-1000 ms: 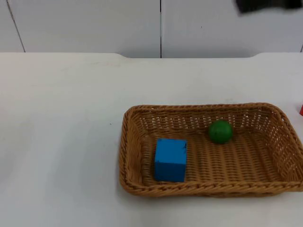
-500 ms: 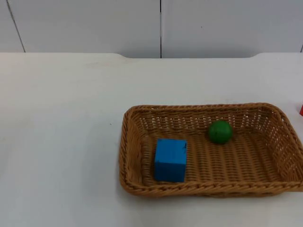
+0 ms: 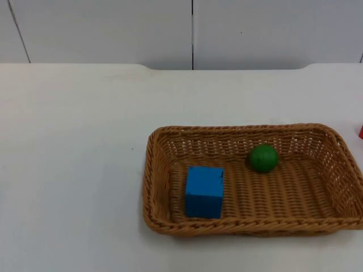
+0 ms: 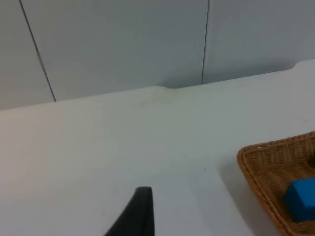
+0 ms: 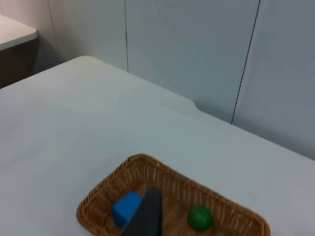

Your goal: Place all geometric objects except the red cube into the basket.

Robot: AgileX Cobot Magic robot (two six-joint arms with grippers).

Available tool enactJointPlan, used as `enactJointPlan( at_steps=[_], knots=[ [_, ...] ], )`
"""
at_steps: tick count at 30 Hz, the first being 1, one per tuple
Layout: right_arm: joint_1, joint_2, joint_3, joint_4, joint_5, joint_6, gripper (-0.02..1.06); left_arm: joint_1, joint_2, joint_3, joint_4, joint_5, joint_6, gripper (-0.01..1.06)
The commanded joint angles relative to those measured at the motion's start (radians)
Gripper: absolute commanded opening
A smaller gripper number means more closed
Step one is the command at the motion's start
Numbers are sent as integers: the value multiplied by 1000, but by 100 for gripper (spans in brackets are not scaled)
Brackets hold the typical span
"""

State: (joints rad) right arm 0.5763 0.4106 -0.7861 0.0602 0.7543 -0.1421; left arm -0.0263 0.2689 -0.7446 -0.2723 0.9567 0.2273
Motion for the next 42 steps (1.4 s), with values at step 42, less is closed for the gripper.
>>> enactJointPlan(
  at_steps=[42],
  knots=[
    [5, -411, 273, -179, 320, 135, 84, 3, -269, 252, 221, 118, -213, 105]
  ],
)
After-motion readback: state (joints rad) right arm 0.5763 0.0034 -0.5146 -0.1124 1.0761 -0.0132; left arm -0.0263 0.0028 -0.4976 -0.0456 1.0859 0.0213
